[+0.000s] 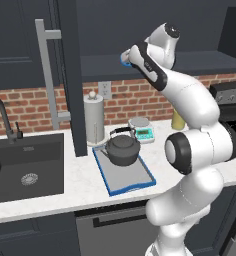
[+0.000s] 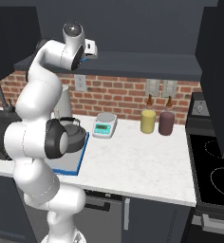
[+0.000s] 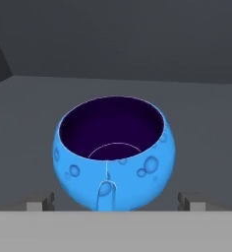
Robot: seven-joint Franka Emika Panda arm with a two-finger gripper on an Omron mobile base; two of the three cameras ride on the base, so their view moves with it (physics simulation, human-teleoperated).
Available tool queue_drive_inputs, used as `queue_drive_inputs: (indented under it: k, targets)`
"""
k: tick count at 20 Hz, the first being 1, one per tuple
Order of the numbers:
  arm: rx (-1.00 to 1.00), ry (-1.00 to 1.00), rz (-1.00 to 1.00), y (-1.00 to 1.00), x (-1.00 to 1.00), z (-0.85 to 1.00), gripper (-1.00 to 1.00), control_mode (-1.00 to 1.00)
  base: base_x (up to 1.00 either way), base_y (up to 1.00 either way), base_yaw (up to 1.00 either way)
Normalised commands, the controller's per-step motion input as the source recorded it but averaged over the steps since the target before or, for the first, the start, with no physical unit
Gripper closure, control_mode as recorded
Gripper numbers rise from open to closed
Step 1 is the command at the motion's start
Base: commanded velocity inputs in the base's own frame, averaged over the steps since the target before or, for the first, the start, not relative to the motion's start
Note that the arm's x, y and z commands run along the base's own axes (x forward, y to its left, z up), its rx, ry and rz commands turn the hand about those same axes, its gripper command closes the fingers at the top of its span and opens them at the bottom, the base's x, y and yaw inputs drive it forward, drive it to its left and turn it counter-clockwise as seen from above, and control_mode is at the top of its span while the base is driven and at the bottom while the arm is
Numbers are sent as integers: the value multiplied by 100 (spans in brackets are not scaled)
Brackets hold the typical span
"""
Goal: Pick the kettle from the counter and place it on the tray. Then pick the mug from the cabinet and place it on the tray. Then close the cabinet doors.
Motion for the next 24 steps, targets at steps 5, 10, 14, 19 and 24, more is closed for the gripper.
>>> queue_drive_inputs:
  k: [5, 10, 14, 19, 24]
  targets:
    - [0, 0, 0, 0, -1, 0, -100, -100, 0, 0, 0]
    - [0, 0, 0, 0, -9, 0, -100, -100, 0, 0, 0]
    - [0, 0, 0, 0, -1, 0, -100, -100, 0, 0, 0]
    - [0, 0, 0, 0, 1, 0, -100, -100, 0, 0, 0]
    - [-1, 0, 0, 1, 2, 0, 100, -100, 0, 0, 0]
